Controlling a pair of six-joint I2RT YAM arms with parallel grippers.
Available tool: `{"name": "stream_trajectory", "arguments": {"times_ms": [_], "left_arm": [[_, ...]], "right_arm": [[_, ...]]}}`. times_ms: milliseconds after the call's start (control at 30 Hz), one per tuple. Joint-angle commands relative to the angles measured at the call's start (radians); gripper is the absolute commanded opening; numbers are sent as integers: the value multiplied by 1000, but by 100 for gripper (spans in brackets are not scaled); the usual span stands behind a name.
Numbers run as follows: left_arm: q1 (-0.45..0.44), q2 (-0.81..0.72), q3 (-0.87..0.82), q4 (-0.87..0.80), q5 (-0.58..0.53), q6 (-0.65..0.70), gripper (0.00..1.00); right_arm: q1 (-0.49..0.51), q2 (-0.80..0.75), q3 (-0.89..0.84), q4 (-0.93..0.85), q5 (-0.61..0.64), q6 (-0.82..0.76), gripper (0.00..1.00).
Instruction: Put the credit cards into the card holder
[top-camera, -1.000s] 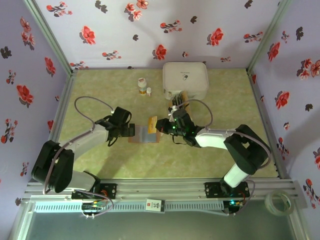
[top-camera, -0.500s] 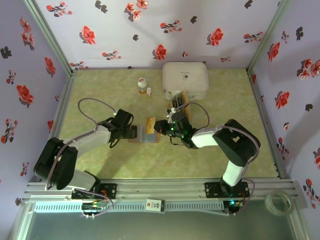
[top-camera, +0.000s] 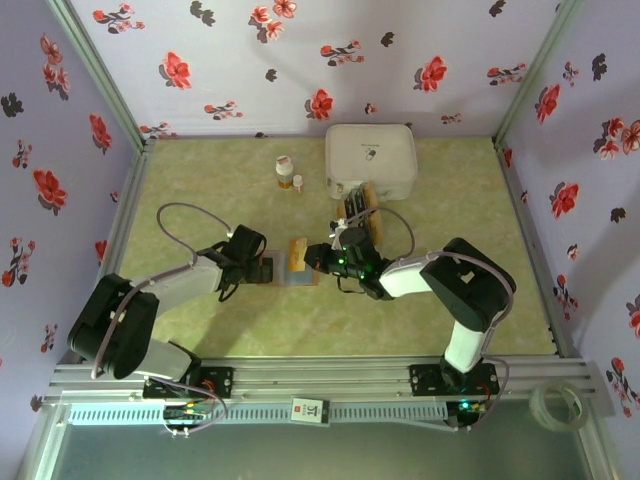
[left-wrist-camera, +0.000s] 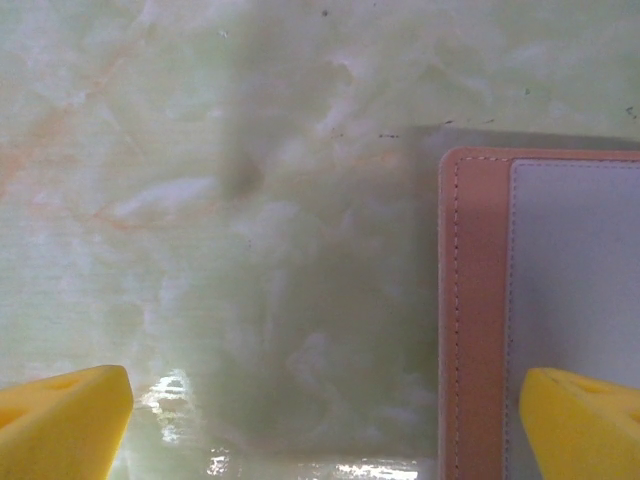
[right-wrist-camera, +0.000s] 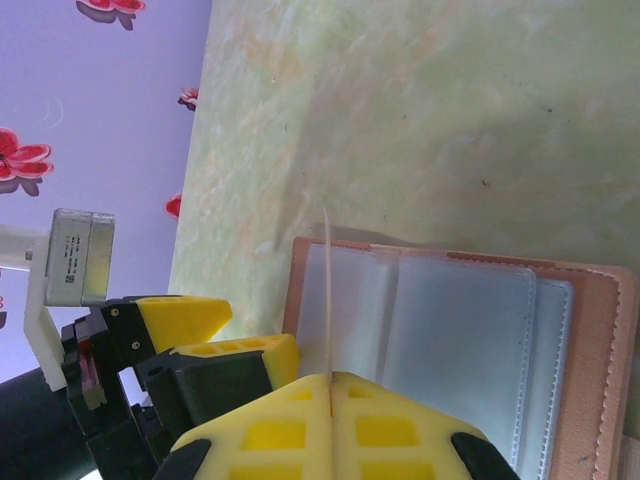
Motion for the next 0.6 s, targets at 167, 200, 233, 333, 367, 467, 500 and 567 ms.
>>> {"name": "stream_trajectory", "arguments": {"times_ms": [167, 200, 233, 333, 367, 467, 500, 567], "left_arm": [[-11, 23, -29, 21, -26, -58, 100], [-12, 23, -31, 21, -29, -64, 100], [-14, 24, -32, 22, -33, -70, 100], [-17, 21, -39, 20, -42, -84, 100], [-20, 20, -42, 19, -42, -87, 100], [-24, 18, -48, 18, -50, -96, 100], [-25, 15, -48, 20, -51, -96, 100], [-26, 17, -49, 19, -54, -98, 100]], "right_arm": [[17, 21, 21, 4, 31, -21, 0], [20, 22, 22, 1, 33, -22, 0], [20, 22, 22, -1, 33, -24, 0], [23, 27, 29, -5, 35, -31, 0], [24, 29, 30, -7, 35, -32, 0], [27, 39, 36, -5, 35, -35, 0], [28, 42, 37, -4, 35, -35, 0], [28, 48, 40, -1, 35, -35, 0]]}}
